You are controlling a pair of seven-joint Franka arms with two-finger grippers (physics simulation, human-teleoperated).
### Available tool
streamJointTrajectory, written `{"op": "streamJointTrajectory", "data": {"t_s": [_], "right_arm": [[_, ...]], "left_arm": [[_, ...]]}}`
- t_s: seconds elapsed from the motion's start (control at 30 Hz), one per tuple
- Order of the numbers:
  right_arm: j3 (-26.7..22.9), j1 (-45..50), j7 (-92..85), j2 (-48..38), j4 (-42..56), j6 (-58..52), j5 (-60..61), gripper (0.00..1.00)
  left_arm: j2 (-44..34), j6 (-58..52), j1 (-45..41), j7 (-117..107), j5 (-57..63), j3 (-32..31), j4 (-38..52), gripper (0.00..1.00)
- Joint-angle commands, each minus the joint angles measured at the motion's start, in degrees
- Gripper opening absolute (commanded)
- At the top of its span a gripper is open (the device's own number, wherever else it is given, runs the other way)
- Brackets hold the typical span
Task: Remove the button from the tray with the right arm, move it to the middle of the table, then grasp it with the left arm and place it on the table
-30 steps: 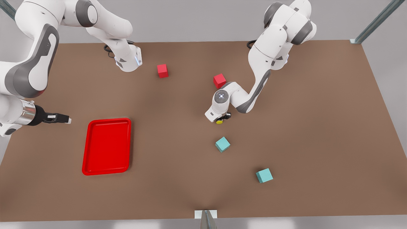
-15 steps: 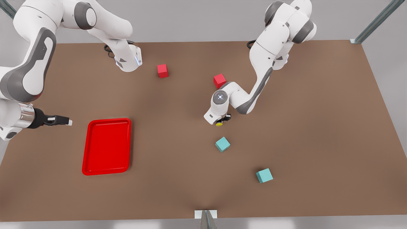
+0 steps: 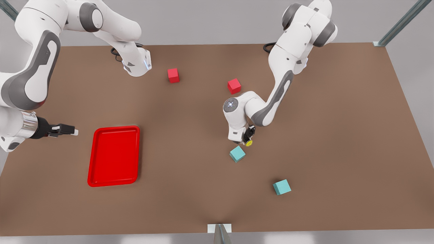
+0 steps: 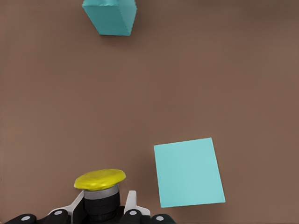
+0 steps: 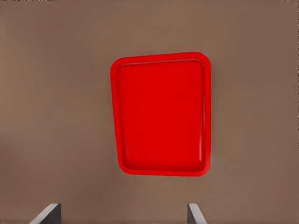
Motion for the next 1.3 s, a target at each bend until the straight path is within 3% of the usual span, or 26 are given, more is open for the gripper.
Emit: {"op": "streamJointTrajectory", "data": {"t_s": [0.0,0.17,0.23,0.47,0.97,1.0,1.03,1.27], "right_arm": [[0.0,-0.2,-2.0,0.0,0.0,1.0,0.0,1.00],[-0.1,-0.3,-2.0,0.0,0.0,1.0,0.1,1.00],[-0.1,-0.4,-2.0,0.0,0.0,1.0,0.1,1.00],[-0.1,-0.4,-2.1,0.0,0.0,1.0,0.1,1.00],[0.0,0.0,-2.5,0.0,0.0,1.0,0.3,1.00],[0.0,0.0,-2.4,0.0,0.0,1.0,0.3,1.00],[0.0,0.0,-2.5,0.0,0.0,1.0,0.2,1.00],[0.0,0.0,-2.6,-0.1,0.0,1.0,0.3,1.00]], "left_arm": [[-0.4,-12.1,-1.3,-71.7,14.8,0.1,0.3,0.41],[1.2,-41.7,-5.5,-73.8,20.9,0.0,0.2,0.41],[4.3,-48.2,-5.3,-80.5,21.1,0.1,0.1,0.41],[13.6,-50.9,-5.3,-88.8,23.1,1.9,0.1,0.41],[20.2,-48.1,-2.8,-87.4,29.1,2.1,0.1,0.41],[20.1,-48.1,-2.3,-87.4,29.1,2.1,0.0,0.44],[20.0,-48.1,-2.3,-86.9,29.1,2.1,0.1,1.00],[20.1,-48.6,-2.9,-86.9,28.9,2.0,0.3,1.00]]}}
